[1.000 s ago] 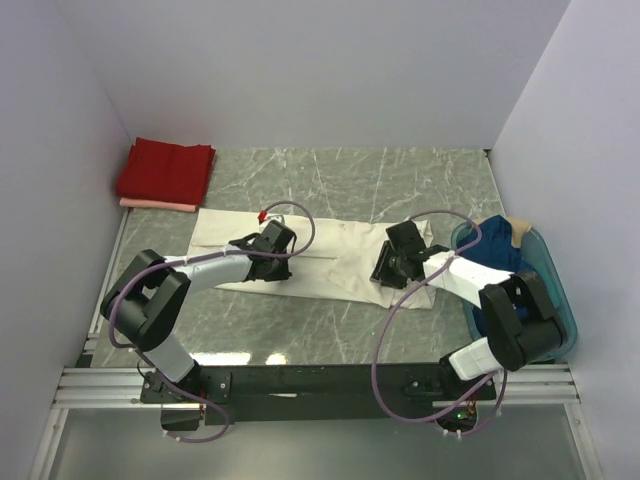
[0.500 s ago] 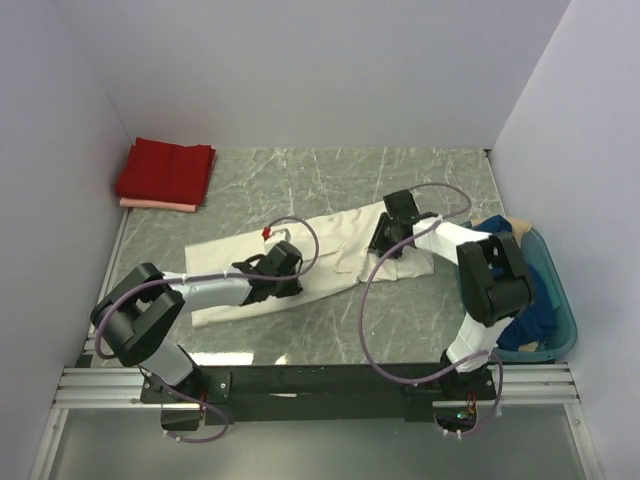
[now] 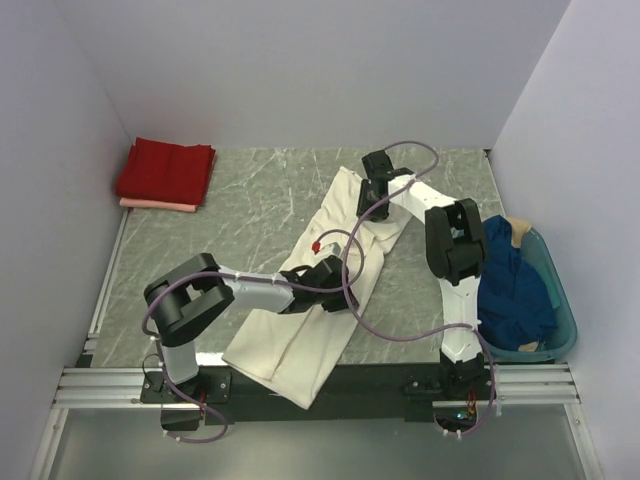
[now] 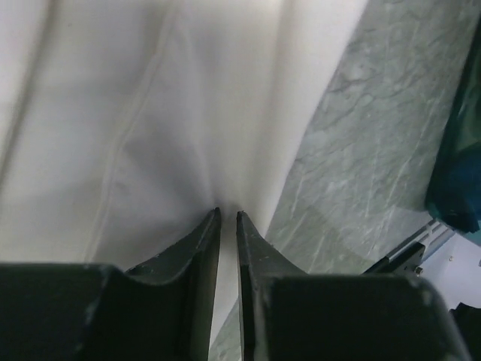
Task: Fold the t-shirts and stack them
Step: Fold the tshirt
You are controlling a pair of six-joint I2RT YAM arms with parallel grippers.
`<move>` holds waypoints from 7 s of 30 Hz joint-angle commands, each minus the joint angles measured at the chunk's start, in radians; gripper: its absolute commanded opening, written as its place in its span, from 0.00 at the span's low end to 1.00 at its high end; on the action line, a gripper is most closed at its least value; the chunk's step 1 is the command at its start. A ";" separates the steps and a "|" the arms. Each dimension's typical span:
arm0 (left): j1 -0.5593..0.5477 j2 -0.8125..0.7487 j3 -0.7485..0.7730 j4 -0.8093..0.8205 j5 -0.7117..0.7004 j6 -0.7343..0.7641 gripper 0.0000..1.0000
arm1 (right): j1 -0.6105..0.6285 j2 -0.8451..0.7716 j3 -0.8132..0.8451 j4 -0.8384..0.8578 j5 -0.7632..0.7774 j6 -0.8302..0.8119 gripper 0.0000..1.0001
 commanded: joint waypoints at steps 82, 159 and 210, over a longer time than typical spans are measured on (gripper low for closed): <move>0.096 -0.188 -0.026 -0.174 0.260 0.251 0.14 | -0.088 -0.239 0.021 -0.022 -0.036 0.062 0.52; 0.006 -0.100 0.013 -0.293 0.322 0.456 0.44 | 0.166 -1.328 -1.177 0.036 -0.210 0.325 0.52; -0.046 -0.054 0.055 -0.237 0.269 0.429 0.41 | 0.198 -1.292 -1.233 0.015 -0.209 0.306 0.47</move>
